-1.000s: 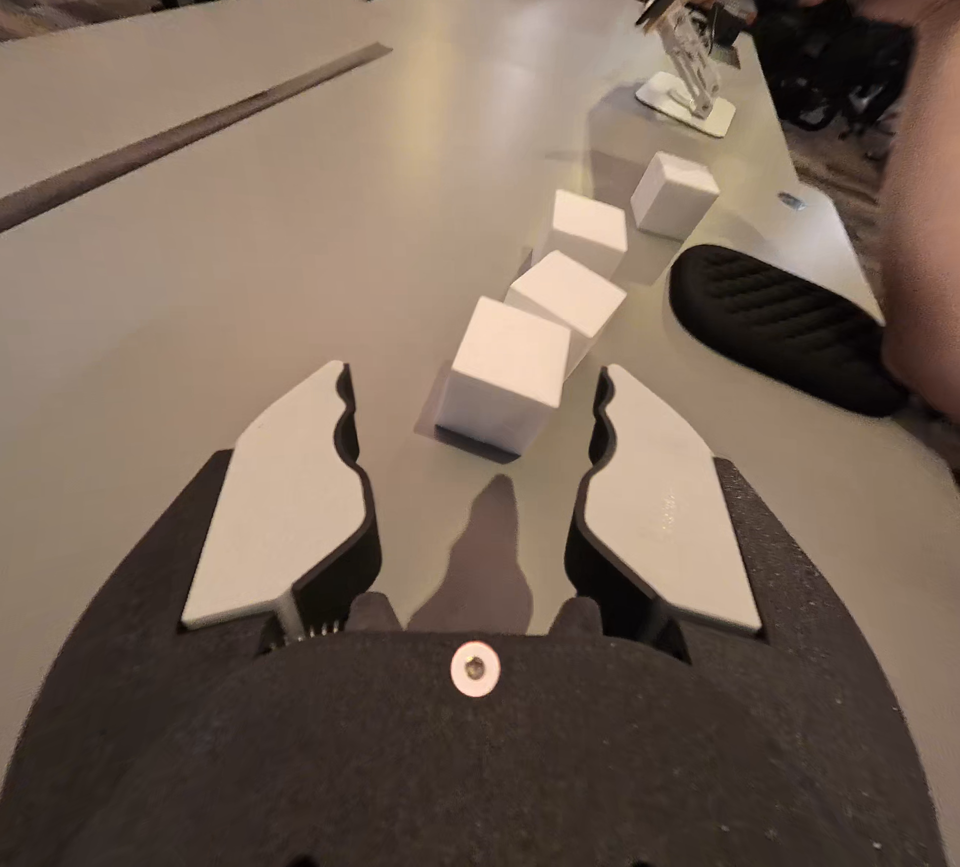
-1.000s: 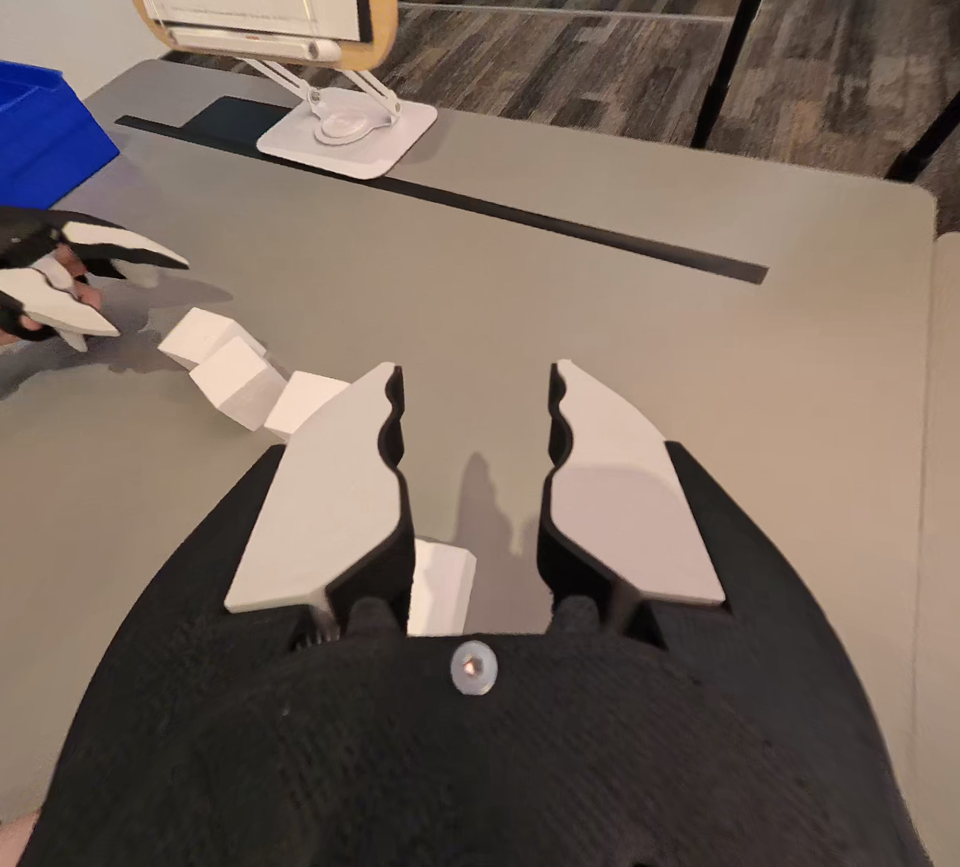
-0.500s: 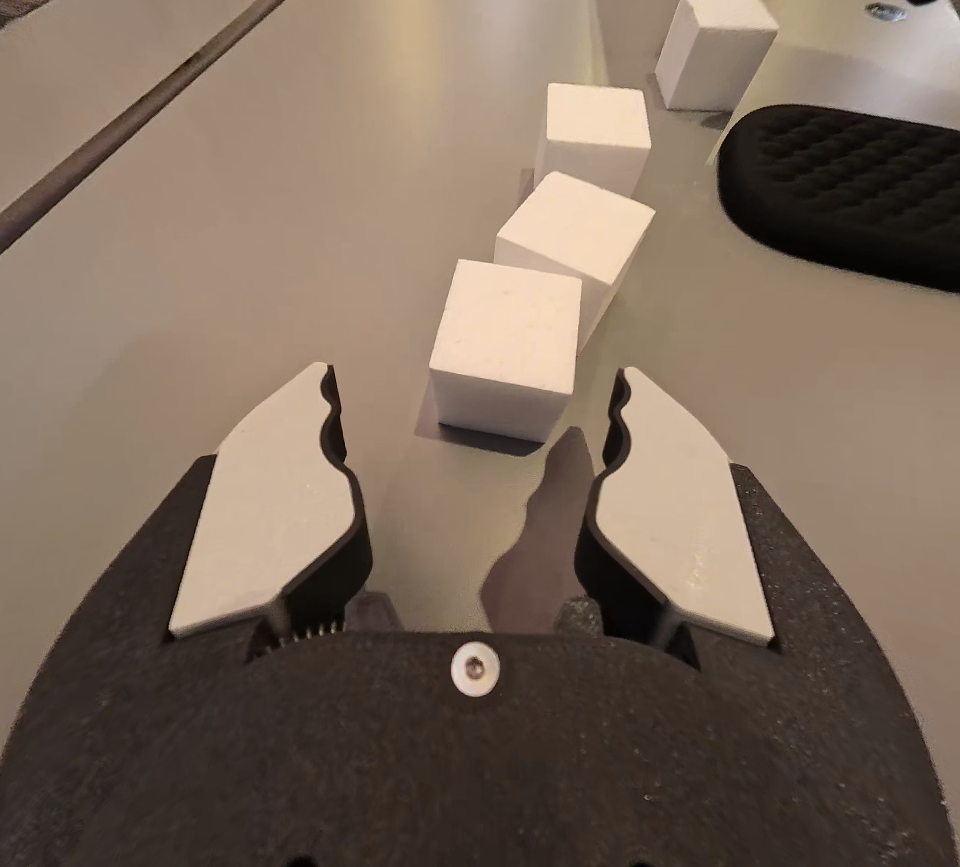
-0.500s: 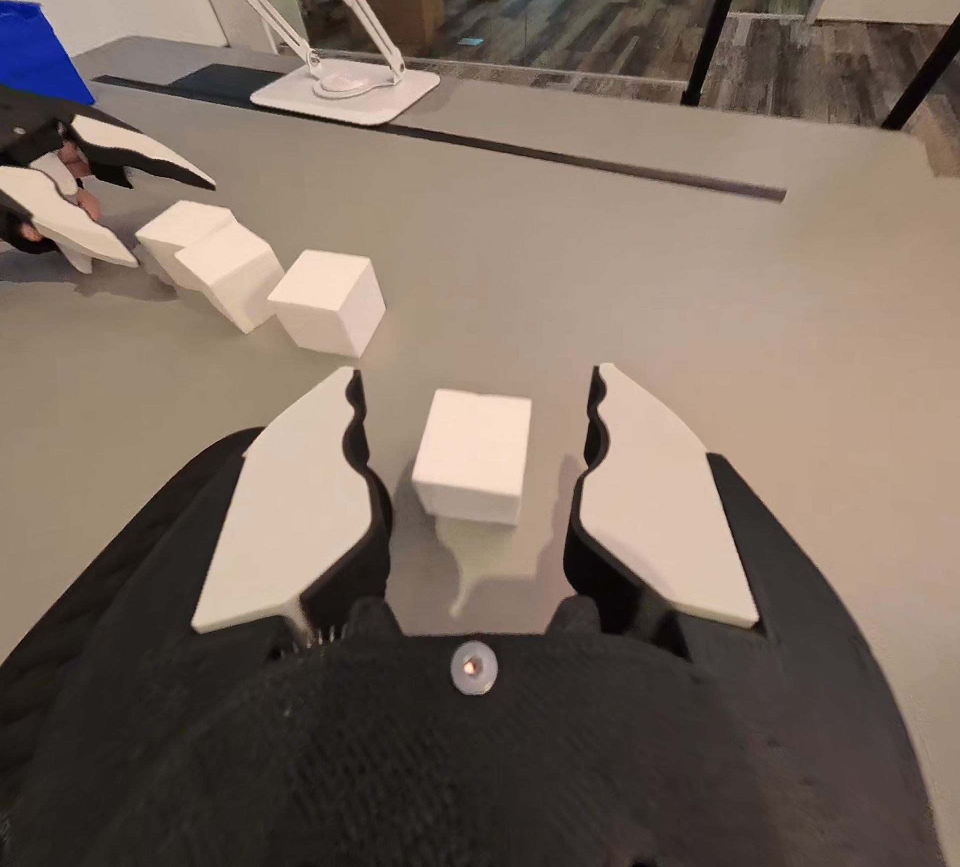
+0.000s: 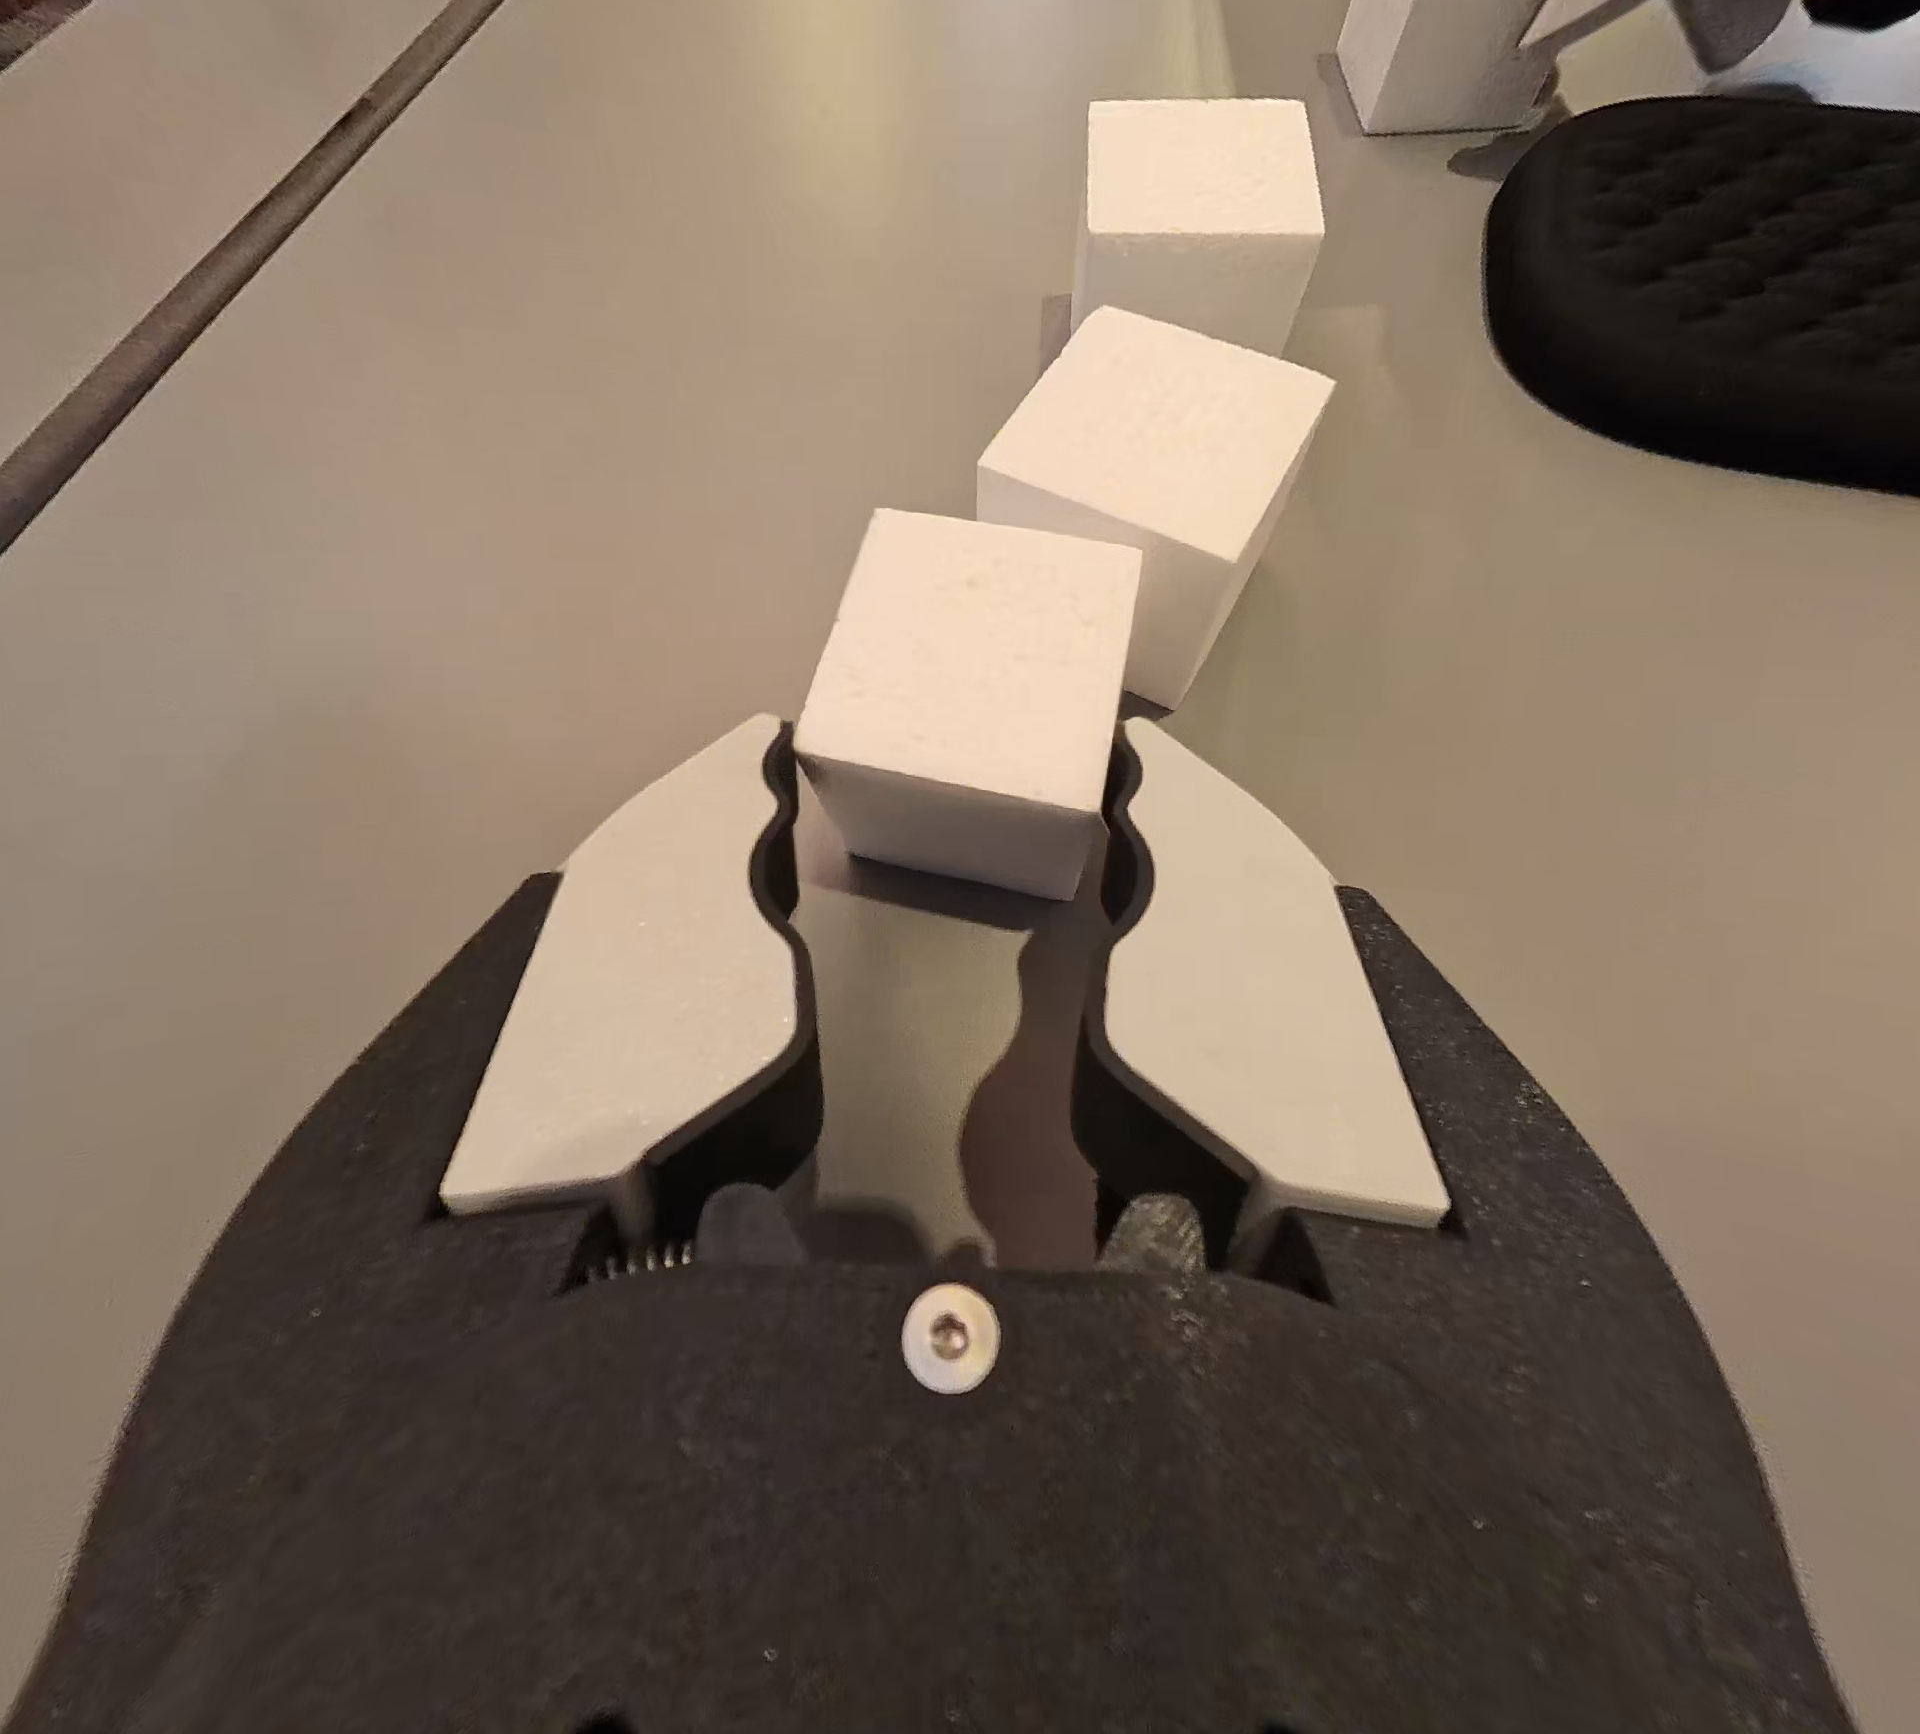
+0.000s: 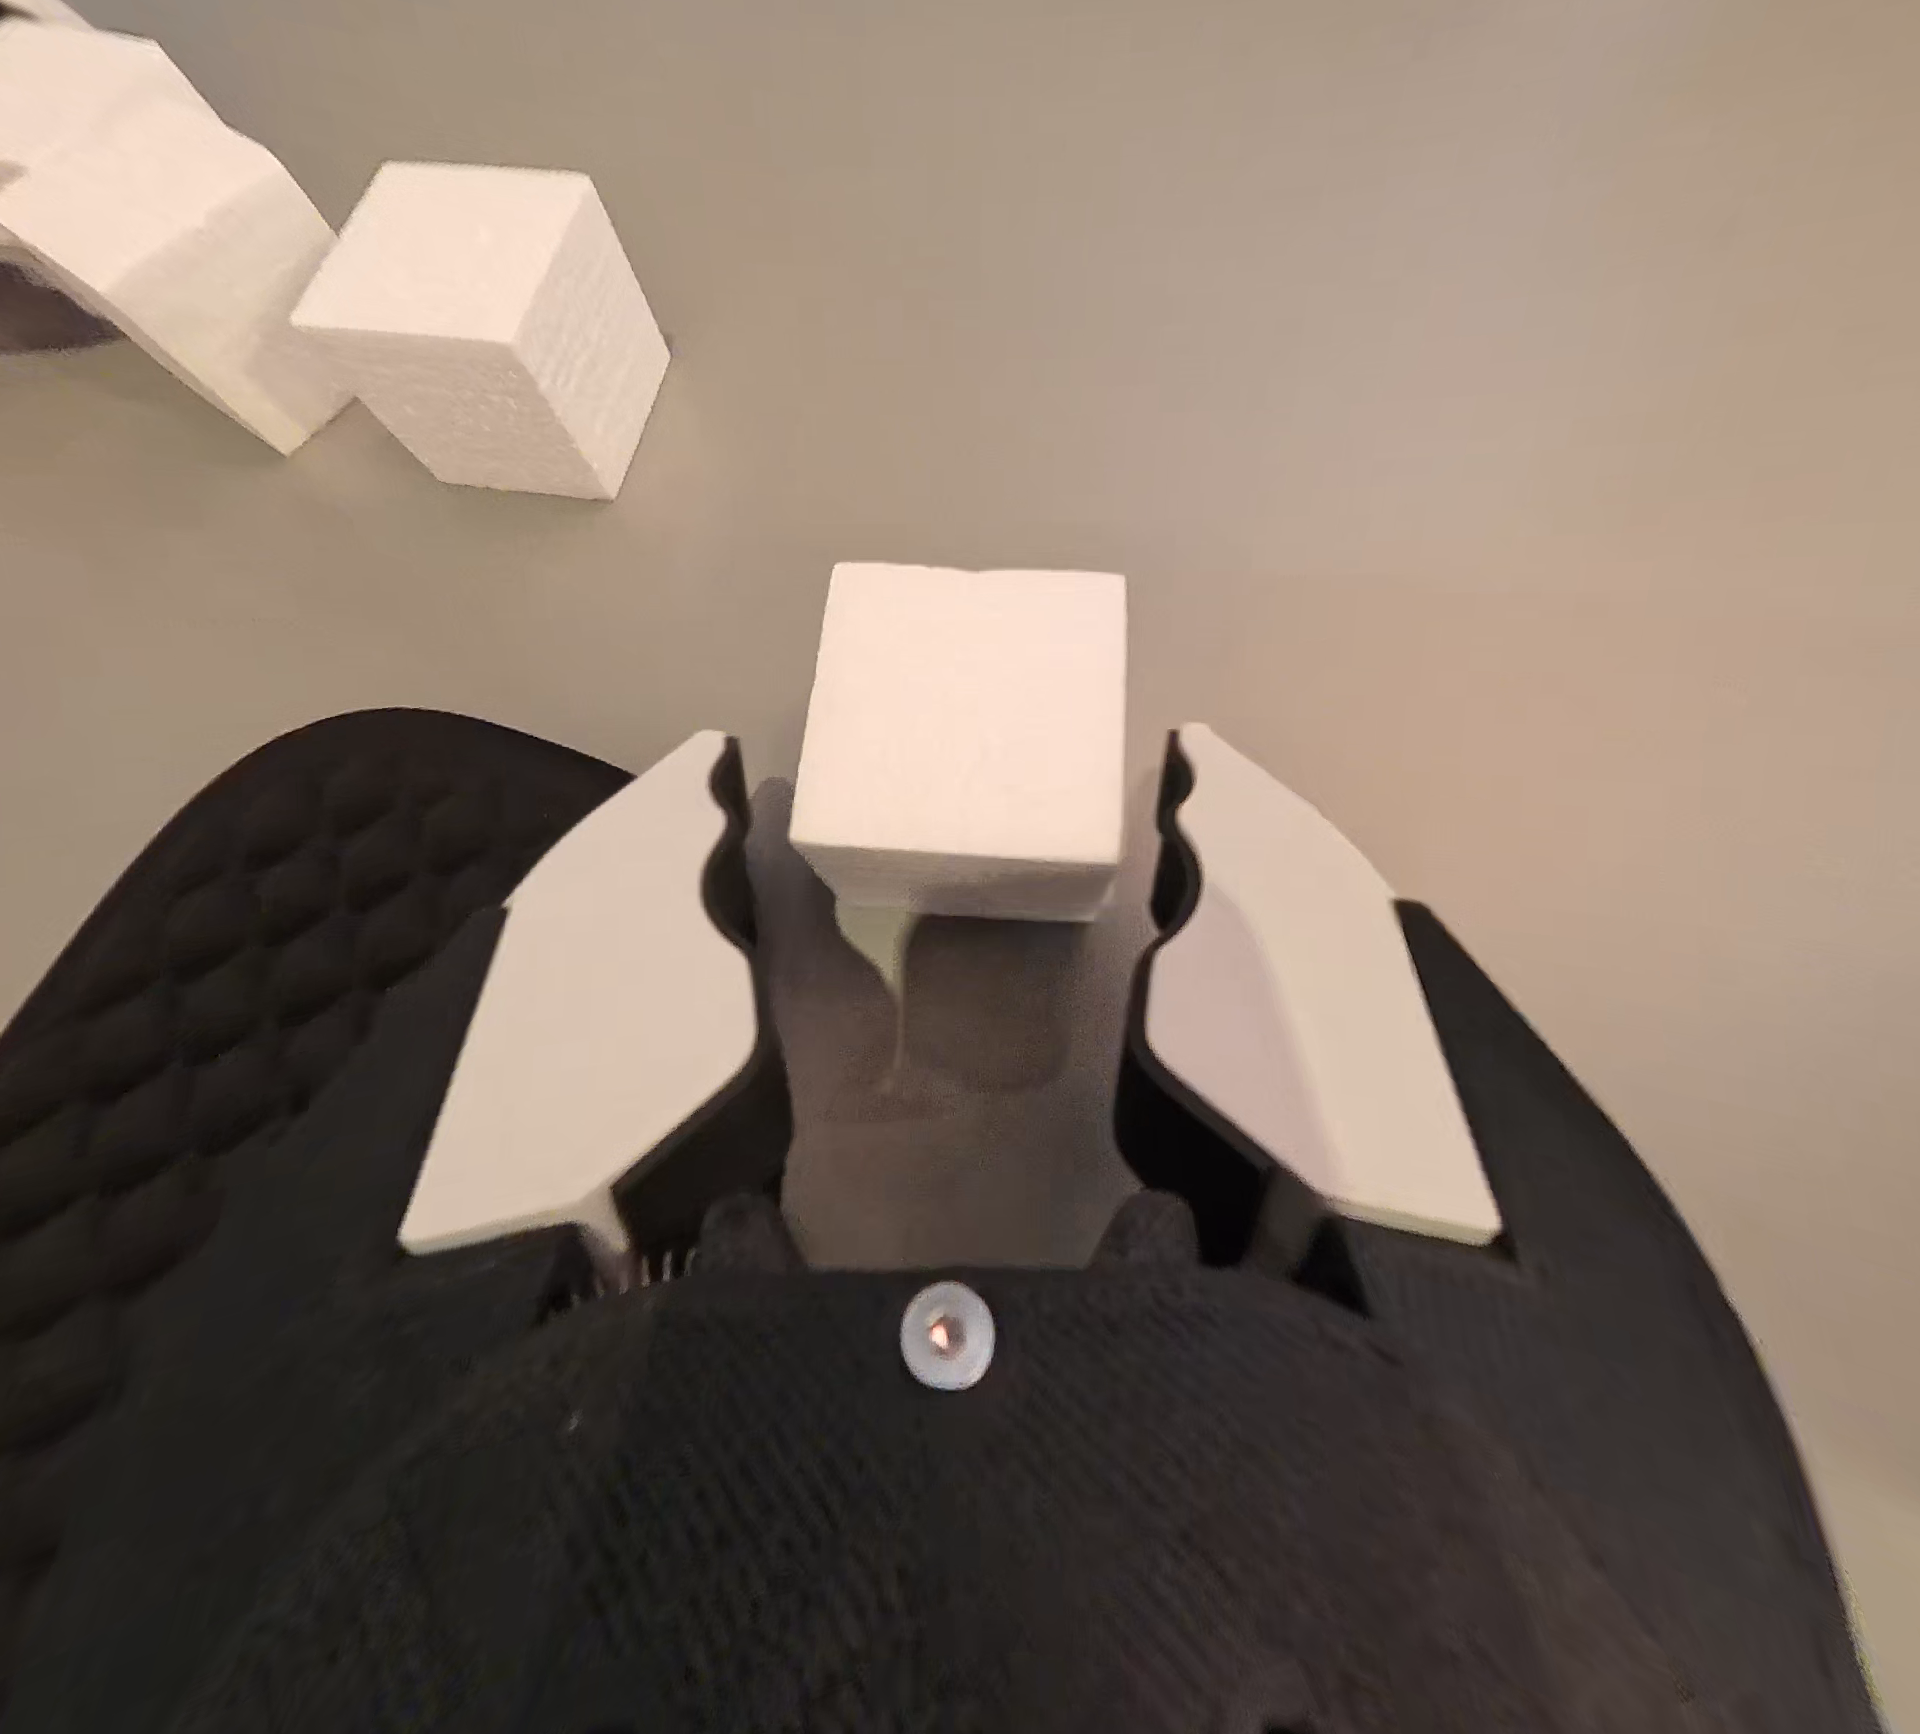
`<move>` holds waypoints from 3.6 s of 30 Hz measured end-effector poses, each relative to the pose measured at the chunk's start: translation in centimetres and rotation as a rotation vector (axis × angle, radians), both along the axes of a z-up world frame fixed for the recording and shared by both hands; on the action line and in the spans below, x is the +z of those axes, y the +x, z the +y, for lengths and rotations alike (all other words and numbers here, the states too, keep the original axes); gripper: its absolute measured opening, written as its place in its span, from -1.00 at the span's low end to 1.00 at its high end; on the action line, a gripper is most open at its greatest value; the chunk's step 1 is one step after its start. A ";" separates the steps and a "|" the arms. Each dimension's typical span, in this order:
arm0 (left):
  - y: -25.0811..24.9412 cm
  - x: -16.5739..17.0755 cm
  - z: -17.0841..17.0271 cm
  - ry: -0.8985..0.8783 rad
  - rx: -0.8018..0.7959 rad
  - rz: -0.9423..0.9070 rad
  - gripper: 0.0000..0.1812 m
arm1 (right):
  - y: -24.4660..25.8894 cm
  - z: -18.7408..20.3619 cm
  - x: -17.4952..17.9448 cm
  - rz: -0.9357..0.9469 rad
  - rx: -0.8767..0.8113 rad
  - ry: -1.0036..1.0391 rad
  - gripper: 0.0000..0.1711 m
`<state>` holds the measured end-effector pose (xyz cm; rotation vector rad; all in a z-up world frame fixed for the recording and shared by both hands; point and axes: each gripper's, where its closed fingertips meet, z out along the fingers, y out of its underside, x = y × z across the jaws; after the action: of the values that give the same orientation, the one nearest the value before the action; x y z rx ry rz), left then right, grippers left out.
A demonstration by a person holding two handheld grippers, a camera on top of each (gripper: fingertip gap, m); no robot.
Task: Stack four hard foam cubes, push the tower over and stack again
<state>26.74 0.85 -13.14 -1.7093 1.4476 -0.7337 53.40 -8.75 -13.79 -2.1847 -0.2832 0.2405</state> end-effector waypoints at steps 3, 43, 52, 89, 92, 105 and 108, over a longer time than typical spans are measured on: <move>-0.1 0.2 -0.1 -0.013 0.004 -0.016 -0.38 | -0.2 0.2 -0.6 -0.007 0.004 -0.021 -0.26; -9.1 11.1 2.4 0.028 0.172 -0.237 -0.38 | -23.1 6.3 7.1 0.097 0.982 -0.025 -0.29; -6.3 15.5 -0.9 0.037 0.088 -0.310 -0.38 | -21.1 5.9 6.7 0.054 0.960 0.068 -0.10; -5.6 13.1 -0.7 0.110 0.011 -0.120 -0.09 | -14.4 7.1 15.4 0.258 0.671 0.256 -0.25; -7.2 13.4 -0.4 0.117 0.031 -0.109 -0.08 | -17.3 6.3 18.6 0.261 0.698 0.273 -0.25; -9.6 14.0 0.1 0.107 0.076 -0.126 -0.09 | -21.0 6.6 14.9 0.049 0.641 0.166 -0.02; -10.8 15.0 0.3 0.136 0.103 -0.139 -0.10 | -18.9 5.4 15.6 0.096 0.571 0.252 -0.03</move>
<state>15.98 1.17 1.83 -1.5847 1.2749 -0.6691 34.54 -3.38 1.80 -1.7963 -0.8356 0.5902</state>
